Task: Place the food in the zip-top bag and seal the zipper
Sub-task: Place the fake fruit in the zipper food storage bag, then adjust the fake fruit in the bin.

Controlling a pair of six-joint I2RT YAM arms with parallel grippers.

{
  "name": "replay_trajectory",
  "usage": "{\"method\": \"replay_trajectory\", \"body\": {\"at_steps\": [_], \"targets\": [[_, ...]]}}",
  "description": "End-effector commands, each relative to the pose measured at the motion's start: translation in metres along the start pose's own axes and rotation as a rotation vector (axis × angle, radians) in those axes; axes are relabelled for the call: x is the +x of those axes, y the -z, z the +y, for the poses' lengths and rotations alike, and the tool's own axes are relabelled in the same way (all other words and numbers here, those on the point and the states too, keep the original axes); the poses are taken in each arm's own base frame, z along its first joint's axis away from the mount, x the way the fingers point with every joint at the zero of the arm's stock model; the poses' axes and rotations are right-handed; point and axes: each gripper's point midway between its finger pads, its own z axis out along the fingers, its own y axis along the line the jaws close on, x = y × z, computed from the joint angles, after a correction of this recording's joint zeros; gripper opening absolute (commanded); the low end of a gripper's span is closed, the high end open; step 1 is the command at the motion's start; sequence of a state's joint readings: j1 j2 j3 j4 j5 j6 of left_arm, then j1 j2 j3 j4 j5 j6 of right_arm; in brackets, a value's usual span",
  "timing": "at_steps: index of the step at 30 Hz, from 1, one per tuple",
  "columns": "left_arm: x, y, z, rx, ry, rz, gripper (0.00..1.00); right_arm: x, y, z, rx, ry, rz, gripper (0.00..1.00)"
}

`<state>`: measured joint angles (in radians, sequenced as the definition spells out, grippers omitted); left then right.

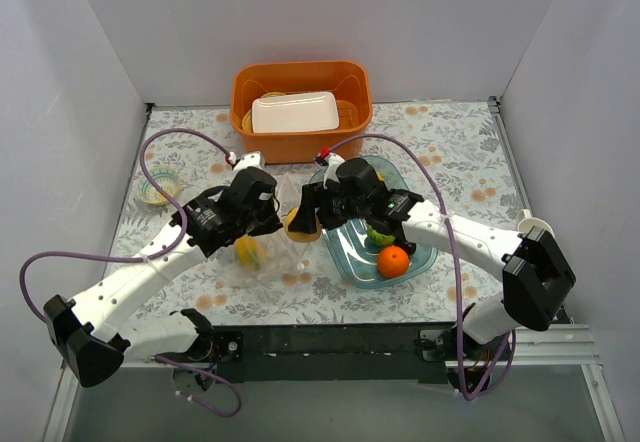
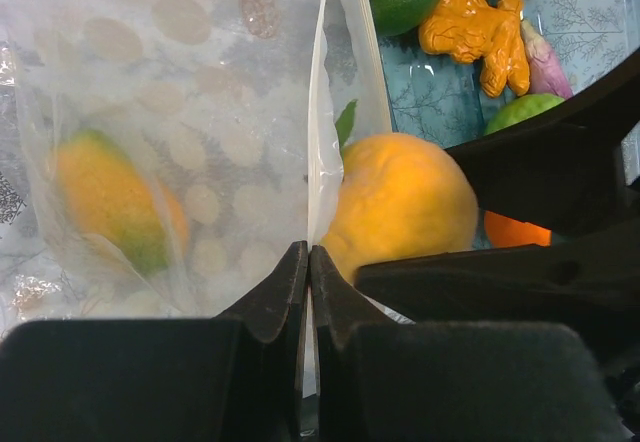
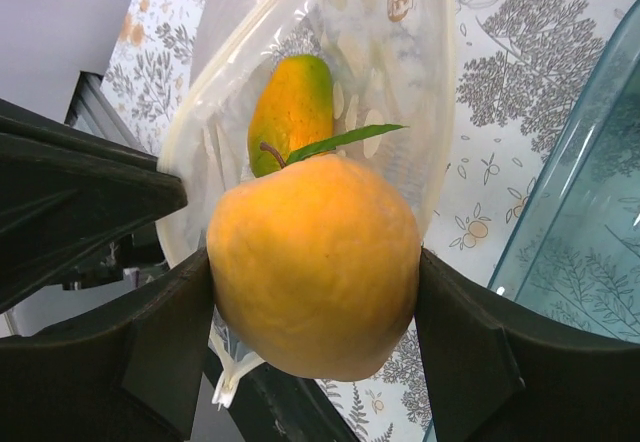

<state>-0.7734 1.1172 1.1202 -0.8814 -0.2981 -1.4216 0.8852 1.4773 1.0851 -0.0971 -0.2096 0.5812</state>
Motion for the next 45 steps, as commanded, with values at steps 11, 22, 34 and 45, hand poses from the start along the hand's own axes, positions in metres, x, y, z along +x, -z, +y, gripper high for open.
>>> {"method": "replay_trajectory", "body": {"at_steps": [11, 22, 34, 45], "targets": [[-0.017, 0.018, -0.004, 0.043, 0.040, -0.070, 0.00, -0.027, -0.011, 0.026, -0.041, 0.075, -0.033, 0.90], [-0.025, 0.024, 0.011, -0.025, 0.053, -0.116, 0.00, -0.057, 0.031, 0.001, 0.177, 0.099, -0.186, 0.98], [-0.021, 0.017, 0.008, -0.015, 0.054, -0.105, 0.00, 0.000, 0.100, -0.107, 0.603, 0.018, -0.186, 0.98], [-0.015, 0.013, 0.007, -0.008, 0.046, -0.082, 0.00, 0.033, 0.109, -0.173, 0.809, -0.057, -0.024, 0.98]]}}
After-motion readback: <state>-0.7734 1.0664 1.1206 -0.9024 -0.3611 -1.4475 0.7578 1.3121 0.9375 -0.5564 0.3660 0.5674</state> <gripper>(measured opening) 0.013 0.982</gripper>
